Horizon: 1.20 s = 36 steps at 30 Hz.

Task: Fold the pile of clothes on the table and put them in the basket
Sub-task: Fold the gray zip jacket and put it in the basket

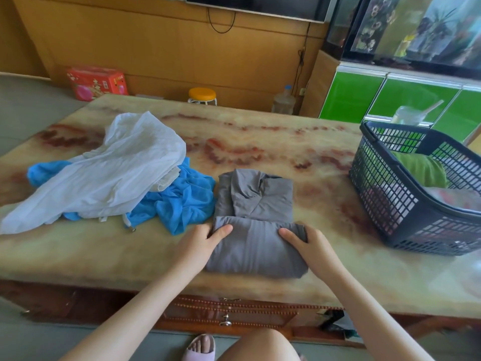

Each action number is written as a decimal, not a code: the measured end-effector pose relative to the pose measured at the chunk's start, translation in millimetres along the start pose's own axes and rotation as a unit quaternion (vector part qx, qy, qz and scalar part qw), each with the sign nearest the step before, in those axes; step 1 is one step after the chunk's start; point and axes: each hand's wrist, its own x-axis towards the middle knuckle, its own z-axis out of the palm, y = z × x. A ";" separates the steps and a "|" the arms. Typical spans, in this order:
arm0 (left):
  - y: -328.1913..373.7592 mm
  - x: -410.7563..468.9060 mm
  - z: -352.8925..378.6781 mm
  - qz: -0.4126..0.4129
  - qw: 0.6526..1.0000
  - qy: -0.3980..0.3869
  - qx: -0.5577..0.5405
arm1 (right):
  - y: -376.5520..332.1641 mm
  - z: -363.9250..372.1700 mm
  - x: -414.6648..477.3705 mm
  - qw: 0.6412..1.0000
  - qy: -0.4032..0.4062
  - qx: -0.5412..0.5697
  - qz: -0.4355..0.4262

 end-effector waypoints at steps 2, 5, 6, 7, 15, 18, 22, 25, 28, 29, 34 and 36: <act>5.1 -1.8 1.4 -0.005 1.000 0.018 0.021 | 3.7 1.4 0.0 1.000 0.022 -0.015 -0.011; 5.0 -5.7 0.9 -0.009 0.997 0.044 0.056 | 5.3 -1.7 -2.8 0.996 0.034 0.029 -0.073; 5.1 -7.4 -0.3 -0.015 0.997 0.046 0.060 | 6.2 -3.3 -3.2 0.991 0.040 0.017 -0.124; 3.1 -7.9 0.5 -0.020 0.997 0.045 0.067 | 7.6 -4.8 -3.1 0.984 0.038 -0.003 -0.176; -10.2 -6.6 7.4 0.223 0.960 0.163 0.049 | 22.0 -16.3 -12.3 0.920 -0.038 -0.226 -0.318; -15.2 -10.6 -2.9 0.312 0.946 0.073 0.051 | 25.4 -20.0 -15.8 0.913 -0.105 -0.239 -0.312; -29.3 -9.4 -13.7 0.276 0.956 -0.089 0.041 | 30.5 -19.4 -14.7 0.916 -0.131 -0.248 -0.287; -35.8 -5.8 -15.3 0.313 0.933 -0.104 0.140 | 32.1 -17.3 -8.5 0.930 -0.108 -0.225 -0.270; -36.0 -1.8 -14.3 0.298 0.939 -0.101 0.138 | 28.6 -15.4 -3.8 0.944 -0.066 -0.193 -0.260; -36.1 -0.8 -14.0 0.300 0.938 -0.099 0.141 | 29.8 -14.5 -2.0 0.947 -0.054 -0.183 -0.257; -29.2 1.3 -12.0 0.267 0.961 -0.035 0.060 | 18.2 -11.5 3.8 0.976 0.014 -0.108 -0.191; -20.0 6.1 -10.7 0.230 0.973 0.023 -0.007 | 12.1 -12.5 7.1 0.990 0.019 -0.062 -0.128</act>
